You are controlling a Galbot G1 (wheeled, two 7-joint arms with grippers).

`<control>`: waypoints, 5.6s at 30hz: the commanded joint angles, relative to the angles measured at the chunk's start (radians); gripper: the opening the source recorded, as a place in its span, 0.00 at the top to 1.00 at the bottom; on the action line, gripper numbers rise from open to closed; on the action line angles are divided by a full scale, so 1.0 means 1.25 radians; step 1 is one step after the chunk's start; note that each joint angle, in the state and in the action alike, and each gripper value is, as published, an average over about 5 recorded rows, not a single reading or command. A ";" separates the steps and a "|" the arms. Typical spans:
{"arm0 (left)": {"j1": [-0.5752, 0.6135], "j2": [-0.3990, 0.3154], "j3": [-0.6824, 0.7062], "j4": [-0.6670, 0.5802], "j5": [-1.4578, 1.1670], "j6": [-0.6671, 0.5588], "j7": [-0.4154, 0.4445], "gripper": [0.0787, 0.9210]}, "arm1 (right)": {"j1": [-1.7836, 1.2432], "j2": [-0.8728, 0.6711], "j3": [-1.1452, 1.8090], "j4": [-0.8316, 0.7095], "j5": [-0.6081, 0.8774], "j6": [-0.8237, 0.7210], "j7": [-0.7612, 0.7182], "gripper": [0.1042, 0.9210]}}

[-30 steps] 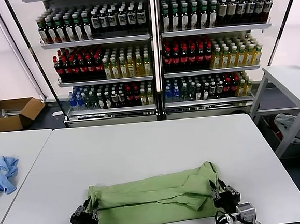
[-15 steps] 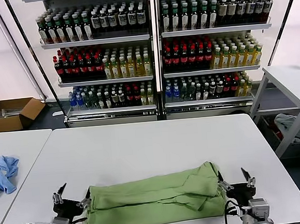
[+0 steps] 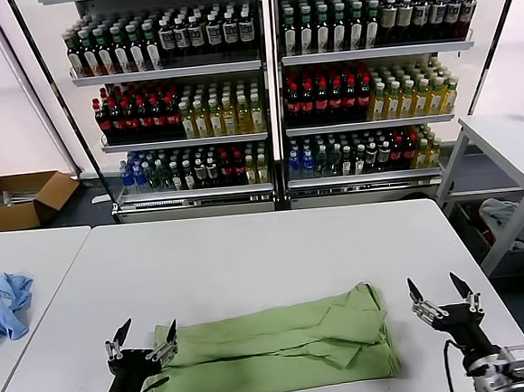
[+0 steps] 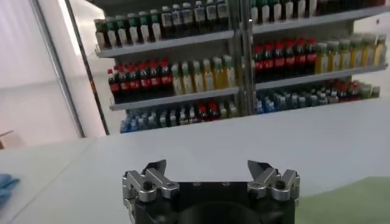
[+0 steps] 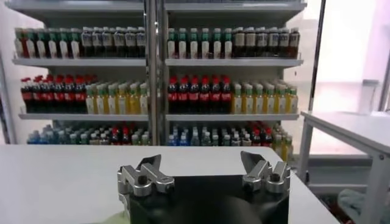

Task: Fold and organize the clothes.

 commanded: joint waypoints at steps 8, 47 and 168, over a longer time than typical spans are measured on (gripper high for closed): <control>-0.006 -0.084 0.046 0.161 -0.055 -0.089 0.003 0.12 | -0.111 0.015 0.143 0.040 0.089 0.034 -0.120 0.12; -0.088 0.014 -0.120 0.106 -0.229 -0.019 -0.107 0.94 | 0.035 0.001 -0.009 0.070 -0.012 -0.002 -0.036 0.12; -0.076 0.020 0.090 0.160 -0.129 -0.103 0.181 0.52 | 0.084 0.023 -0.076 0.089 -0.065 -0.015 -0.013 0.12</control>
